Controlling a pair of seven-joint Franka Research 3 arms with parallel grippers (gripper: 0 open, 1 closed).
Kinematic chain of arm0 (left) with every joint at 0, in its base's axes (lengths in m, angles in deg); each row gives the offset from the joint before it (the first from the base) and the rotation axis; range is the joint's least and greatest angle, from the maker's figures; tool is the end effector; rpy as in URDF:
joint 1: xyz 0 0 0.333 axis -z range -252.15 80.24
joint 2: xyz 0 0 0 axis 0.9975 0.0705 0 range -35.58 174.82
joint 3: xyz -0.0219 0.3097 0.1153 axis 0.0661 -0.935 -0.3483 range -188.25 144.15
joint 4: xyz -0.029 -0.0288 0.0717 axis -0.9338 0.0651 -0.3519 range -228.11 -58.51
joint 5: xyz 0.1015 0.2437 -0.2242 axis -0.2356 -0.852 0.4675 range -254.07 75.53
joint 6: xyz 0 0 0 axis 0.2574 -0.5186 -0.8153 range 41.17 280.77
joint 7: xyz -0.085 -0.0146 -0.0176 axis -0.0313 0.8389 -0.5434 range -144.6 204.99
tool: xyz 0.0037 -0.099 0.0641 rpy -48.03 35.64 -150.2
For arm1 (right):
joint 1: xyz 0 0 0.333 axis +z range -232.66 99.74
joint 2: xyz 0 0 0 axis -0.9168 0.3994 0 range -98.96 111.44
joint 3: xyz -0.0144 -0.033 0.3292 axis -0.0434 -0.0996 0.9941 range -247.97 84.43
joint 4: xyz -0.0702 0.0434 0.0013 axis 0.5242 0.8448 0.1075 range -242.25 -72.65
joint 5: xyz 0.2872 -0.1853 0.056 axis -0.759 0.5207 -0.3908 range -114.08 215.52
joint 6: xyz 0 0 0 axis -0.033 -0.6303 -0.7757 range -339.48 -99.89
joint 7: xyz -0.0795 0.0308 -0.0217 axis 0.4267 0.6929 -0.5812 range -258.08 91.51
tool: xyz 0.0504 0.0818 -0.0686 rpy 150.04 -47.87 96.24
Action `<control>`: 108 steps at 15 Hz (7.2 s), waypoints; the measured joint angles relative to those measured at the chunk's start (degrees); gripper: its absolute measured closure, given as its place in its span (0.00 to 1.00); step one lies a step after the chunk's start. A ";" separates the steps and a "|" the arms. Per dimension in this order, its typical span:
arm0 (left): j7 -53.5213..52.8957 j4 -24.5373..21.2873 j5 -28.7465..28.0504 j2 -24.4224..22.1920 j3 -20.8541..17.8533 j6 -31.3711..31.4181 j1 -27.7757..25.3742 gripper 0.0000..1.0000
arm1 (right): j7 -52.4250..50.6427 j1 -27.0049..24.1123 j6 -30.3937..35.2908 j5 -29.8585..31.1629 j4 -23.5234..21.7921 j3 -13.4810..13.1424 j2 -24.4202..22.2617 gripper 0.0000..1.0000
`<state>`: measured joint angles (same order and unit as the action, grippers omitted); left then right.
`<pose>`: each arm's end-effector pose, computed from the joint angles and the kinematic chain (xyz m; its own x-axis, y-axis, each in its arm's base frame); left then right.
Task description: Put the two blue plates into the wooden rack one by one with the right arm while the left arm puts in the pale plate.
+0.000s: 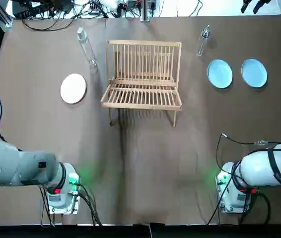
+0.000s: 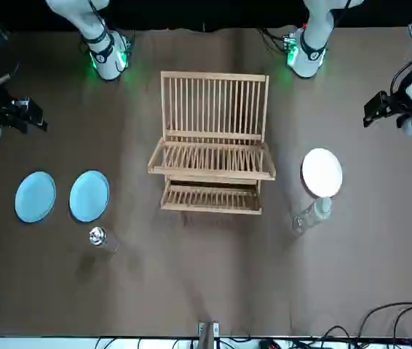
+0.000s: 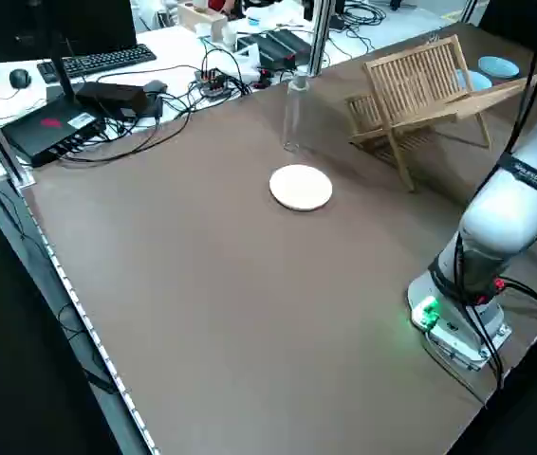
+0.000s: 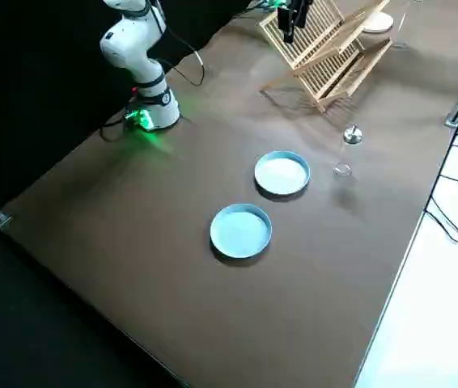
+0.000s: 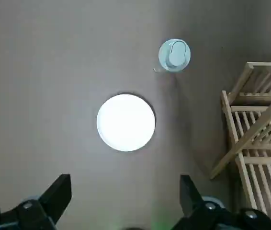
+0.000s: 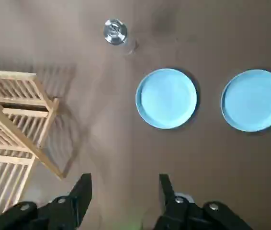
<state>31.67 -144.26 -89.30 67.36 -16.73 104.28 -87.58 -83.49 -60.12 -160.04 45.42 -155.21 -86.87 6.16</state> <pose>0.4891 -0.0326 0.6276 0.9987 -0.0386 -0.0330 -0.0388 -0.9992 -0.0050 0.4968 0.0222 0.6285 0.9973 0.0326 -0.0659 0.0264 -0.9953 -0.0928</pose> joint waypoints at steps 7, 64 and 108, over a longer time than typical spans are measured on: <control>0.84 -0.28 0.00 0.56 0.15 -0.03 0.06 0.00 | 0.00 -0.03 0.49 4.99 -0.45 -0.56 0.11 0.33; 12.83 -19.42 22.87 2.22 12.76 -4.89 -15.88 0.96 | -11.96 -10.46 6.69 -6.86 -10.09 -0.99 17.91 0.97; 48.11 -19.39 25.19 12.57 21.85 3.73 0.79 0.33 | 57.94 24.68 -9.99 -37.89 -33.29 0.05 2.24 0.69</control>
<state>79.78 -163.65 -64.11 79.92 5.12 108.02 -86.79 -25.55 -35.44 -170.03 7.53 -188.50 -86.83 8.40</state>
